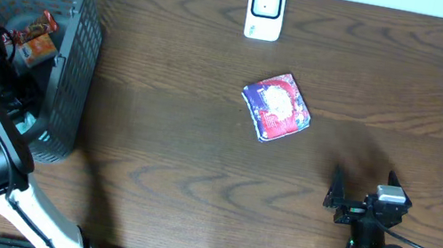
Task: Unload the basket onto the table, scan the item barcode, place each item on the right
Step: 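Reach the left gripper into the basket and grasp the mint-green packet, then carry the mint-green packet to the scanner and set it down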
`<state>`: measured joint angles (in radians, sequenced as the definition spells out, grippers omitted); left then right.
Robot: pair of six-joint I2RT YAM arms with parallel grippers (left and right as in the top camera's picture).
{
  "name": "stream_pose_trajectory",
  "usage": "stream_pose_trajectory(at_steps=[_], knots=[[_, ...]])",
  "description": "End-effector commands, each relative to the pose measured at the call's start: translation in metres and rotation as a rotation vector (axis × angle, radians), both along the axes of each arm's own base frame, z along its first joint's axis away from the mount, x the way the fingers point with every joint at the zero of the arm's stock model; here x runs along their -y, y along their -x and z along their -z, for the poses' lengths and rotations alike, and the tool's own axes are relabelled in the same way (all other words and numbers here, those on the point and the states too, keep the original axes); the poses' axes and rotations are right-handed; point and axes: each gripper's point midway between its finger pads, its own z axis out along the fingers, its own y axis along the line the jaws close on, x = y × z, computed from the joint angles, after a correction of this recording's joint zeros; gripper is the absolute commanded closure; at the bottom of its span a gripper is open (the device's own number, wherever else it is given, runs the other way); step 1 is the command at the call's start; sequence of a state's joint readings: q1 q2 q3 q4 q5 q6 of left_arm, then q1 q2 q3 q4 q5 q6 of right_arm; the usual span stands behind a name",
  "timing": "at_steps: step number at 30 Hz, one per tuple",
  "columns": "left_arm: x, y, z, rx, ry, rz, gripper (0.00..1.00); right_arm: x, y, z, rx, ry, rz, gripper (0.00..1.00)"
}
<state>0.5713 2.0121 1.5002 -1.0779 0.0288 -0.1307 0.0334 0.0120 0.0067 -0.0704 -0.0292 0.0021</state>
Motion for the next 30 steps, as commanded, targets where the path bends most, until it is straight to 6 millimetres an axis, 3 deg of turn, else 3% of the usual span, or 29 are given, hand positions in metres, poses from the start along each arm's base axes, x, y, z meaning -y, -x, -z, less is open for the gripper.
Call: stream_pose_trajectory(at_steps=[1,2,3,4,8,11,12,15,18,23,25,30], knots=[[0.005,-0.051,-0.077,0.307,0.025,-0.014,0.93,0.0,0.0,0.0,0.001,0.015,0.001,0.01],[0.007,-0.062,-0.098,0.389,0.032,-0.024,0.93,0.0,0.0,0.0,0.001,0.015,0.001,0.01],[0.009,-0.077,-0.132,0.507,0.033,-0.053,0.93,0.0,0.0,0.0,0.001,0.015,0.001,0.01],[0.012,-0.092,-0.181,0.673,0.019,-0.082,0.93,0.0,0.0,0.0,0.001,0.015,0.001,0.01],[0.013,-0.094,-0.277,0.96,-0.102,-0.093,0.93,0.0,0.0,0.0,0.001,0.015,0.001,0.01],[0.027,-0.081,-0.329,1.104,-0.139,-0.105,0.93,0.0,0.0,0.0,0.001,0.015,0.001,0.01],[0.039,-0.077,-0.35,1.169,-0.116,-0.12,0.93,0.0,0.0,0.0,0.001,0.015,0.001,0.01],[0.085,-0.081,-0.379,1.271,0.004,-0.052,0.93,0.0,0.0,0.0,0.001,0.015,0.001,0.01],[0.14,-0.092,-0.384,1.286,0.113,0.085,0.93,0.0,0.0,0.0,0.001,0.015,0.001,0.01],[0.239,-0.106,-0.365,1.252,0.167,0.473,0.93,0.0,0.0,0.0,0.001,0.015,0.001,0.01],[0.269,-0.111,-0.348,1.205,0.139,0.567,0.93,0.0,0.0,0.0,0.001,0.015,0.001,0.01],[0.318,-0.122,-0.285,1.007,0.054,0.654,0.93,0.0,0.0,0.0,0.001,0.015,0.001,0.01]])
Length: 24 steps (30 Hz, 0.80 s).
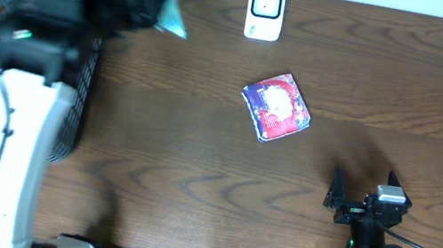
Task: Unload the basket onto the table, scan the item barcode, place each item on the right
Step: 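Carry the mint-green packet to the scanner and set it down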
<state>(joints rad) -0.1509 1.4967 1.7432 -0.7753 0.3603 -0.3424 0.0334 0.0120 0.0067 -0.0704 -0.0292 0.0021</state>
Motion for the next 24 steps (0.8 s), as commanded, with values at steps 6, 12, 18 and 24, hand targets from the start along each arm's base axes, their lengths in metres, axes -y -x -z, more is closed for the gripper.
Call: stream_pose_trajectory(at_steps=[6,12,18,24], knots=[[0.069,-0.011,0.14,-0.3,-0.302,0.07,0.93,0.0,0.0,0.0,0.001,0.015,0.001,0.01],[0.101,-0.002,0.234,-0.595,-0.256,-0.063,0.92,0.0,0.0,0.0,0.001,0.015,0.001,0.01],[0.111,0.0,0.296,-0.749,-0.225,-0.157,0.93,0.0,0.0,0.0,0.001,0.015,0.001,0.01],[0.154,0.0,0.321,-0.819,-0.067,-0.062,0.93,0.0,0.0,0.0,0.001,0.015,0.001,0.01]])
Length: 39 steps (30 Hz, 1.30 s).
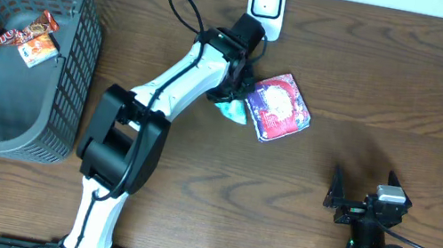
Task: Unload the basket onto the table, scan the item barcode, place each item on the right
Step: 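Carry the mint-green packet to the scanner and set it down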
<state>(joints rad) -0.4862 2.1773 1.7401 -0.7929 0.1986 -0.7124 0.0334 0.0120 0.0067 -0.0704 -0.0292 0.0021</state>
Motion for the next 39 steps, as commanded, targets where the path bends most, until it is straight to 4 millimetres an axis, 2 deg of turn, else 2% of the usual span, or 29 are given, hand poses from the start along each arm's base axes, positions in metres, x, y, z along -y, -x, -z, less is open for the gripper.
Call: stream_pose_trajectory(at_steps=[1,5,9,12,15,17,21,22,24,26,29,33,34,39], knots=[[0.027,0.005,0.012,-0.054,0.105,-0.024,0.93,0.0,0.0,0.0,0.001,0.015,0.001,0.01],[0.051,-0.004,0.021,0.01,0.14,0.028,0.93,0.0,0.0,0.0,0.001,0.015,0.001,0.01],[0.082,-0.023,0.006,0.175,0.212,0.211,0.92,0.0,0.0,0.0,0.001,0.015,0.001,0.01],[0.099,-0.028,-0.007,0.25,0.294,0.334,0.92,0.0,0.0,0.0,0.001,0.015,0.001,0.01],[0.093,-0.032,-0.01,0.257,0.294,0.343,0.92,0.0,0.0,0.0,0.001,0.015,0.001,0.01],[0.082,-0.033,-0.007,0.231,0.282,0.32,0.92,0.0,0.0,0.0,0.001,0.015,0.001,0.01],[0.056,-0.021,0.004,0.124,0.237,0.279,0.92,0.0,0.0,0.0,0.001,0.015,0.001,0.01],[0.052,-0.018,0.006,0.1,0.228,0.273,0.89,0.0,0.0,0.0,0.001,0.015,0.001,0.01],[0.048,-0.005,0.009,0.04,0.229,0.278,0.7,0.0,0.0,0.0,0.001,0.015,0.001,0.01],[0.054,0.006,0.006,0.008,0.277,0.322,0.62,0.0,0.0,0.0,0.001,0.015,0.001,0.01],[0.069,0.015,-0.009,-0.014,0.386,0.368,0.52,0.0,0.0,0.0,0.001,0.015,0.001,0.01],[0.066,0.007,-0.035,0.039,0.414,0.367,0.46,0.0,0.0,0.0,0.001,0.015,0.001,0.01],[0.063,0.003,-0.046,0.064,0.421,0.363,0.46,0.0,0.0,0.0,0.001,0.015,0.001,0.01],[0.032,-0.02,-0.132,0.26,0.46,0.322,0.41,0.0,0.0,0.0,0.001,0.015,0.001,0.01]])
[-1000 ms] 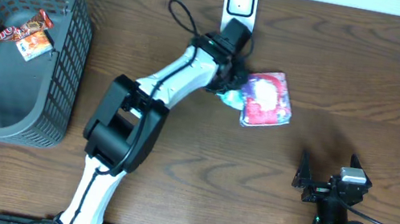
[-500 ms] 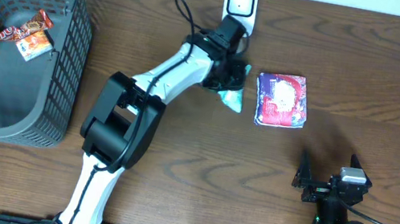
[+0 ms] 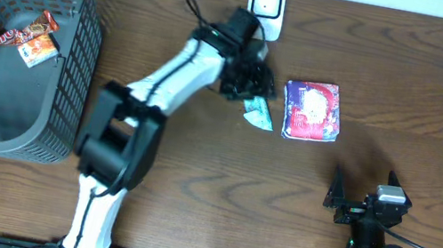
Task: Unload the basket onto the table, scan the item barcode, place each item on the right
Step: 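Carry the mint-green packet to the scanner and set it down, then reach the left gripper into the basket and grasp the orange packet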
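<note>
A small teal packet (image 3: 259,112) lies on the table below the white barcode scanner (image 3: 265,10). My left gripper (image 3: 249,82) hovers at the packet's upper edge, touching or just over it. Its dark fingers hide whether they grip the packet. A red and blue packet (image 3: 312,110) lies flat just to the right of the teal one. My right gripper (image 3: 336,194) rests near the front right of the table with its fingers spread and nothing between them.
A dark mesh basket (image 3: 81,46) stands at the far left with two orange snack packets (image 3: 23,41) inside. My left arm (image 3: 164,87) stretches diagonally from the front left edge toward the scanner.
My left gripper has shifted a little to the right. The teal packet now lies further right. The red and blue packet has moved right and turned squarer to the table edge.
My left gripper was down inside the basket. Then it was raised above the basket's rim with a teal packet. Then it had the packet on the table beside the red and blue packet. Now both packets lie further right, below the scanner.
</note>
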`<state>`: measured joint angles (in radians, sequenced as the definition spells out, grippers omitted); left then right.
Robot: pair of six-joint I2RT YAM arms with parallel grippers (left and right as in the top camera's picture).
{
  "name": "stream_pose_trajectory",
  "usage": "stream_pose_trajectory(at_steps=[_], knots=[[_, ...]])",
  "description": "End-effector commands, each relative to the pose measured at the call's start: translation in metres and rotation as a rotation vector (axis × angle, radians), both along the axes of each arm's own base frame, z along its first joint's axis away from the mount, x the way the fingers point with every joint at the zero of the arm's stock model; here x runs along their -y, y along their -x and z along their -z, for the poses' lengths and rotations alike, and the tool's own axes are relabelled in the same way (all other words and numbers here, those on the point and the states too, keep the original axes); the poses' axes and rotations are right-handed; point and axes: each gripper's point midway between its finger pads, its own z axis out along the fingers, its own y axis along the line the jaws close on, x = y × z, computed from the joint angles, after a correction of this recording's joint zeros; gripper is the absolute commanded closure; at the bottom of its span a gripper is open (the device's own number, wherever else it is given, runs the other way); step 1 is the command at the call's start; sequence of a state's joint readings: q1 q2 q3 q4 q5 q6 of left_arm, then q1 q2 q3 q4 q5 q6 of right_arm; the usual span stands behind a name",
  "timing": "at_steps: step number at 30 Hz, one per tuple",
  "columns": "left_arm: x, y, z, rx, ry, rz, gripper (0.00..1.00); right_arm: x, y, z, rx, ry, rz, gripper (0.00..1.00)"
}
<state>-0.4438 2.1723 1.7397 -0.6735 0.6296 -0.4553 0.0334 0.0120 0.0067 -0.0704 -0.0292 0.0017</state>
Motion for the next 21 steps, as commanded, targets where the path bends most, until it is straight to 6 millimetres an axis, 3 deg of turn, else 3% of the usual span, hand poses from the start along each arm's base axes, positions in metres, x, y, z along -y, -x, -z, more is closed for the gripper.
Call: stream_pose_trajectory(at_steps=[1,4,8,12,13,16,17,21], knots=[[-0.03,-0.026,-0.115,0.237,0.116,-0.057,0.41,0.0,0.0,0.0,0.001,0.014,0.001,0.01],[-0.065,-0.035,-0.174,0.37,0.156,-0.127,0.39,0.0,0.0,0.0,0.001,0.014,0.001,0.01],[-0.136,-0.041,-0.256,0.584,0.172,-0.272,0.39,0.0,0.0,0.0,0.001,0.014,0.001,0.01],[-0.238,-0.037,-0.32,0.789,0.073,-0.52,0.4,0.0,0.0,0.0,0.001,0.014,0.001,0.01],[-0.284,-0.032,-0.335,0.846,-0.013,-0.648,0.4,0.0,0.0,0.0,0.001,0.014,0.001,0.01],[-0.366,-0.017,-0.35,0.971,-0.281,-0.761,0.4,0.0,0.0,0.0,0.001,0.014,0.001,0.01],[-0.405,-0.008,-0.345,0.981,-0.456,-0.783,0.39,0.0,0.0,0.0,0.001,0.014,0.001,0.01],[-0.469,0.011,-0.307,0.851,-0.806,-0.765,0.4,0.0,0.0,0.0,0.001,0.014,0.001,0.01]])
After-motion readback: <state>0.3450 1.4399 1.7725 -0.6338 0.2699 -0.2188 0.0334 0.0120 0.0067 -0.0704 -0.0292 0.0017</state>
